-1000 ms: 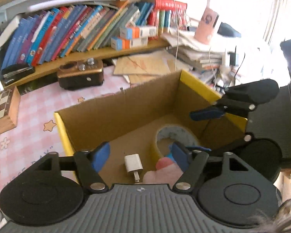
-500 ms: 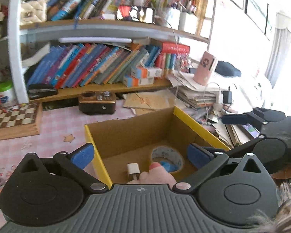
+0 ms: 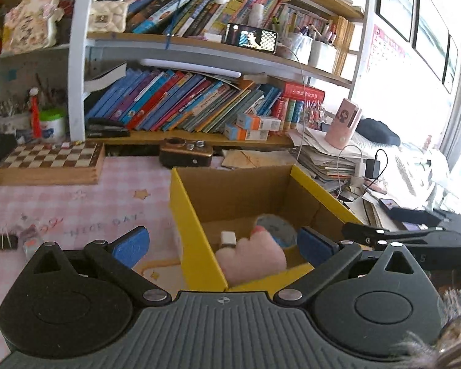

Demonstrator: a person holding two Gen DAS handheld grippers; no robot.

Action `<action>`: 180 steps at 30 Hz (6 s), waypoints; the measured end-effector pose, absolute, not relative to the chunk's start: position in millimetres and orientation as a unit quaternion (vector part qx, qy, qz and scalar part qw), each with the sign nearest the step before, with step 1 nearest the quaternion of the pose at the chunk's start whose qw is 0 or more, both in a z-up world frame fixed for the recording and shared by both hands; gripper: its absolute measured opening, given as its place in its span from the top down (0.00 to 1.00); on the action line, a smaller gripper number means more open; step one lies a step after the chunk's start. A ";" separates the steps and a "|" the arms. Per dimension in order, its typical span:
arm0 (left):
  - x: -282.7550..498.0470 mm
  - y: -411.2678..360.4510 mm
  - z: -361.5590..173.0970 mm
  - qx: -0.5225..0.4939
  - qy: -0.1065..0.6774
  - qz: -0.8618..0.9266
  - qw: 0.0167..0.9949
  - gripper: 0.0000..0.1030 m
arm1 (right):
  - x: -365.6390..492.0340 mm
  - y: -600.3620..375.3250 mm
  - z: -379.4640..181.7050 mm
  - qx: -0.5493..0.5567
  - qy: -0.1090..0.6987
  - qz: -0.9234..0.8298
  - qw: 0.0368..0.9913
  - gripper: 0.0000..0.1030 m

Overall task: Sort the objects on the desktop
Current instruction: 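Withdraw both tools from the box and move toward the toy car and spray bottle, then grasp the grey toy car with the left tool while the right tool grasps the spray bottle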

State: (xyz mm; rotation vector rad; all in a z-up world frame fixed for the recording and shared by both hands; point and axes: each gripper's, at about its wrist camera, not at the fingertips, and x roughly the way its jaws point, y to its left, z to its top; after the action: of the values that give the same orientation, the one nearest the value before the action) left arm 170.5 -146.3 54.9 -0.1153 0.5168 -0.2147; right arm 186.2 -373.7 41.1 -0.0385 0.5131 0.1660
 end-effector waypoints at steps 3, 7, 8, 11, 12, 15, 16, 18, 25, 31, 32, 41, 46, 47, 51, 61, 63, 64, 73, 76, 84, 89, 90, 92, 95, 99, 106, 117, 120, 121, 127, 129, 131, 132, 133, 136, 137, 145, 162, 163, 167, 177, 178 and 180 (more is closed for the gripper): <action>159.5 -140.7 48.0 -0.052 0.260 -0.104 0.959 0.00 | 171.3 -366.9 33.4 -0.015 0.267 0.068 0.961 0.01; 144.0 -130.4 37.1 -0.050 0.275 -0.108 0.954 0.00 | 150.4 -354.1 22.7 -0.013 0.285 0.057 0.957 0.01; 140.8 -126.9 34.6 -0.051 0.279 -0.111 0.952 0.00 | 144.9 -349.9 20.2 -0.014 0.288 0.055 0.956 0.01; 130.8 -117.4 28.7 -0.048 0.290 -0.117 0.949 0.00 | 132.0 -337.8 14.2 -0.017 0.299 0.048 0.953 0.01; 127.5 -114.0 27.6 -0.046 0.292 -0.119 0.948 0.00 | 129.1 -334.5 13.0 -0.016 0.303 0.046 0.952 0.01; 119.4 -103.5 26.4 -0.045 0.296 -0.123 0.946 0.00 | 118.0 -324.4 9.7 -0.006 0.316 0.036 0.948 0.01; 116.4 -100.1 25.7 -0.047 0.298 -0.124 0.945 0.00 | 114.9 -321.4 8.8 -0.003 0.321 0.035 0.947 0.01; 109.5 -92.7 23.6 -0.051 0.300 -0.128 0.944 0.00 | 108.0 -314.7 7.2 -0.002 0.328 0.032 0.944 0.01; 87.4 -71.8 21.7 -0.045 0.304 -0.138 0.941 0.00 | 80.8 -280.7 4.2 -0.018 0.339 0.030 0.940 0.01; 72.6 -53.6 18.1 -0.039 0.311 -0.151 0.937 0.00 | 66.5 -263.3 -1.2 0.004 0.358 0.022 0.933 0.01; 71.4 -50.8 17.3 -0.038 0.314 -0.152 0.936 0.00 | 64.7 -260.9 -2.7 0.011 0.364 0.020 0.931 0.01; 58.6 -19.7 9.9 -0.036 0.329 -0.153 0.931 0.00 | 49.3 -230.2 -11.6 0.024 0.383 0.018 0.923 0.01; 52.4 -1.8 7.5 -0.034 0.332 -0.148 0.931 0.00 | 45.4 -210.2 -14.9 0.020 0.387 0.026 0.921 0.01; 51.5 1.6 7.0 -0.034 0.332 -0.146 0.931 0.00 | 44.9 -206.6 -15.4 0.019 0.388 0.029 0.921 0.01; 48.8 16.0 5.3 -0.037 0.335 -0.135 0.932 0.00 | 44.7 -191.0 -17.1 0.013 0.390 0.040 0.920 0.01; 44.3 50.2 3.0 -0.055 0.335 -0.103 0.935 0.00 | 48.0 -153.2 -16.7 -0.012 0.387 0.078 0.919 0.01; 43.9 56.8 2.9 -0.060 0.334 -0.096 0.936 0.00 | 50.0 -145.8 -16.6 -0.018 0.386 0.086 0.918 0.01; 43.6 59.4 3.1 -0.062 0.333 -0.093 0.936 0.00 | 50.6 -142.3 -16.4 -0.021 0.386 0.090 0.918 0.01; 45.7 83.1 4.9 -0.083 0.326 -0.070 0.939 0.00 | 59.8 -117.9 -11.1 -0.036 0.377 0.112 0.918 0.01; 47.1 86.6 4.4 -0.089 0.326 -0.068 0.939 0.00 | 61.1 -111.6 -8.3 -0.045 0.369 0.120 0.920 0.01; 51.7 86.4 2.8 -0.093 0.328 -0.068 0.938 0.00 | 70.3 -105.8 -6.4 -0.056 0.366 0.132 0.919 0.01; 61.0 89.1 -0.1 -0.100 0.332 -0.059 0.936 0.00 | 81.0 -104.1 -9.7 -0.058 0.369 0.141 0.917 0.01; 63.8 89.7 -1.5 -0.102 0.334 -0.056 0.935 0.00 | 83.9 -103.4 -10.8 -0.060 0.371 0.144 0.916 0.01; 69.1 89.8 -4.2 -0.105 0.339 -0.052 0.934 0.00 | 90.6 -102.5 -13.2 -0.062 0.374 0.150 0.913 0.01; 78.8 88.7 -6.1 -0.105 0.343 -0.045 0.932 0.00 | 103.9 -102.2 -15.2 -0.062 0.377 0.157 0.911 0.01; 94.6 88.1 -7.2 -0.108 0.343 -0.034 0.932 0.00 | 122.3 -103.2 -16.2 -0.064 0.376 0.166 0.909 0.01; 122.5 87.1 -9.2 -0.109 0.344 -0.010 0.933 0.00 | 153.4 -102.9 -19.8 -0.069 0.377 0.190 0.904 0.01; 176.1 88.3 -13.7 -0.117 0.340 0.021 0.933 0.00 | 200.1 -93.8 -32.4 -0.088 0.376 0.222 0.895 0.01; 192.1 86.6 -15.8 -0.117 0.340 0.025 0.933 0.00 | 212.1 -91.6 -36.5 -0.097 0.376 0.228 0.893 0.01; 197.9 85.6 -16.7 -0.116 0.341 0.026 0.932 0.00 | 215.4 -91.1 -37.9 -0.100 0.376 0.228 0.892 0.01; 240.9 77.1 -26.8 -0.113 0.348 0.035 0.930 0.01 | 240.9 -86.9 -49.2 -0.109 0.371 0.227 0.894 0.01; 256.1 74.2 -31.1 -0.113 0.353 0.037 0.928 0.03 | 247.8 -84.8 -53.0 -0.111 0.372 0.231 0.892 0.01; 269.3 71.4 -35.4 -0.110 0.358 0.038 0.927 0.03 | 251.9 -83.0 -55.6 -0.115 0.372 0.237 0.890 0.01; 276.5 69.4 -38.2 -0.104 0.361 0.039 0.926 0.05 | 254.2 -82.6 -56.9 -0.117 0.371 0.240 0.889 0.01; 282.5 67.4 -40.6 -0.098 0.364 0.042 0.925 0.06 | 255.9 -81.8 -57.7 -0.118 0.371 0.242 0.889 0.01; 299.5 63.2 -50.3 -0.084 0.378 0.053 0.920 0.11 | 262.4 -81.0 -60.2 -0.121 0.372 0.248 0.886 0.01; 303.7 62.5 -54.1 -0.081 0.384 0.057 0.918 0.12 | 264.6 -80.6 -61.0 -0.122 0.372 0.250 0.886 0.01; 314.7 60.7 -71.7 -0.064 0.404 0.090 0.908 0.42 | 280.6 -70.7 -67.5 -0.146 0.364 0.271 0.879 0.01; 244.5 96.1 -35.6 -0.107 0.356 0.063 0.926 0.61 | 323.9 -60.0 -76.4 -0.151 0.398 0.336 0.840 0.02; 242.4 95.9 -35.3 -0.104 0.358 0.063 0.926 0.61 | 324.2 -62.3 -74.9 -0.142 0.403 0.337 0.839 0.03; 232.9 97.1 -34.0 -0.104 0.363 0.063 0.924 0.61 | 317.3 -74.1 -67.2 -0.121 0.429 0.330 0.832 0.16; 216.2 96.2 -50.7 -0.083 0.406 0.057 0.909 0.55 | 270.1 -83.6 -49.3 -0.190 0.394 0.351 0.828 0.16; 216.8 97.6 -52.2 -0.085 0.409 0.060 0.907 0.50 | 271.5 -81.9 -48.6 -0.205 0.384 0.346 0.831 0.16; 217.2 98.3 -55.0 -0.086 0.409 0.063 0.906 0.38 | 279.5 -78.8 -47.6 -0.212 0.375 0.347 0.834 0.16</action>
State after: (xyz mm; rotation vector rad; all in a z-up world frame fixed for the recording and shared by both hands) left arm 217.2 98.3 -55.0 -0.1774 0.8446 0.1303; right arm 279.5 -78.8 -47.6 -0.4483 0.7939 0.7344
